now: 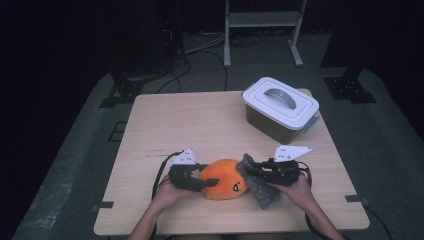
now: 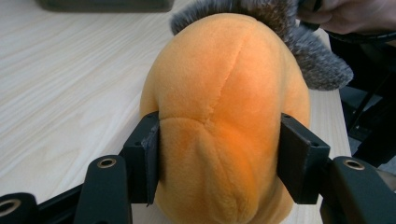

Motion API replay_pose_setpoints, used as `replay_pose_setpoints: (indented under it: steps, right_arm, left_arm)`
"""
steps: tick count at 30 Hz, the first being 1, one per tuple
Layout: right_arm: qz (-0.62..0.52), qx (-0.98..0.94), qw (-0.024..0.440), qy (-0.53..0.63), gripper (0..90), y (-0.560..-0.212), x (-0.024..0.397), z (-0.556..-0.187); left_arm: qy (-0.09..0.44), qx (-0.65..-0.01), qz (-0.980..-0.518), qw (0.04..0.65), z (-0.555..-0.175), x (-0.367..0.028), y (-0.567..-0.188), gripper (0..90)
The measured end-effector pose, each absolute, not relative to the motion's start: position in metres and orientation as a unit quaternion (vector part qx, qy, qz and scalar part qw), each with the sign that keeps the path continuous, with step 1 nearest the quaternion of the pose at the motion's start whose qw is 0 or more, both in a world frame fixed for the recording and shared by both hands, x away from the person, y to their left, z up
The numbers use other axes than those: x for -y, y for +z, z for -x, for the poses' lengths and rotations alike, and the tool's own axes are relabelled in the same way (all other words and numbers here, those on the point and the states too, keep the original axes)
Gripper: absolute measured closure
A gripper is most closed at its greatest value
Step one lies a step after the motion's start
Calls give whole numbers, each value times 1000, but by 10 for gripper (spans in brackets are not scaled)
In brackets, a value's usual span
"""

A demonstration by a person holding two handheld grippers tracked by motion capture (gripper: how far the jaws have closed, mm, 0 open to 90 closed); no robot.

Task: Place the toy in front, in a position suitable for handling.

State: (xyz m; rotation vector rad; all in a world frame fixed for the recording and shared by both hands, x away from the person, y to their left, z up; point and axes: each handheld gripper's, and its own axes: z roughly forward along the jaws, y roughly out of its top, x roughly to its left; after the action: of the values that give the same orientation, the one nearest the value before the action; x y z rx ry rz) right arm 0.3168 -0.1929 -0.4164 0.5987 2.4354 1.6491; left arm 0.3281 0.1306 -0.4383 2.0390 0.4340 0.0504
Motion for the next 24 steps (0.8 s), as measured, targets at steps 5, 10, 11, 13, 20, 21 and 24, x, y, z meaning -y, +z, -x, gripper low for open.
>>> replay_pose_setpoints:
  steps: [5, 10, 11, 13, 20, 21, 24]
  right_arm:
    - [-170, -814, 83, 549, 760, -411, 169, -317]
    - [-191, -815, 68, 543, 761, -420, 185, -324]
    - [-193, -816, 62, 542, 761, -422, 188, -324]
    - [-196, -817, 61, 539, 763, -424, 190, -321]
    - [-177, -817, 71, 544, 768, -408, 186, -313]
    - [-167, -814, 73, 551, 767, -403, 181, -311]
    - [-137, -823, 83, 545, 765, -392, 164, -304]
  left_arm:
    - [40, -163, -849, 501, -321, -124, -438, 385]
    - [31, -163, -845, 508, -321, -126, -438, 374]
    - [22, -161, -843, 512, -321, -125, -439, 352]
    - [6, -158, -840, 520, -321, -124, -439, 274]
    - [53, -125, -848, 512, -312, -115, -431, 401]
    - [63, -115, -850, 510, -308, -110, -429, 408]
    - [90, -90, -859, 496, -300, -100, -427, 405]
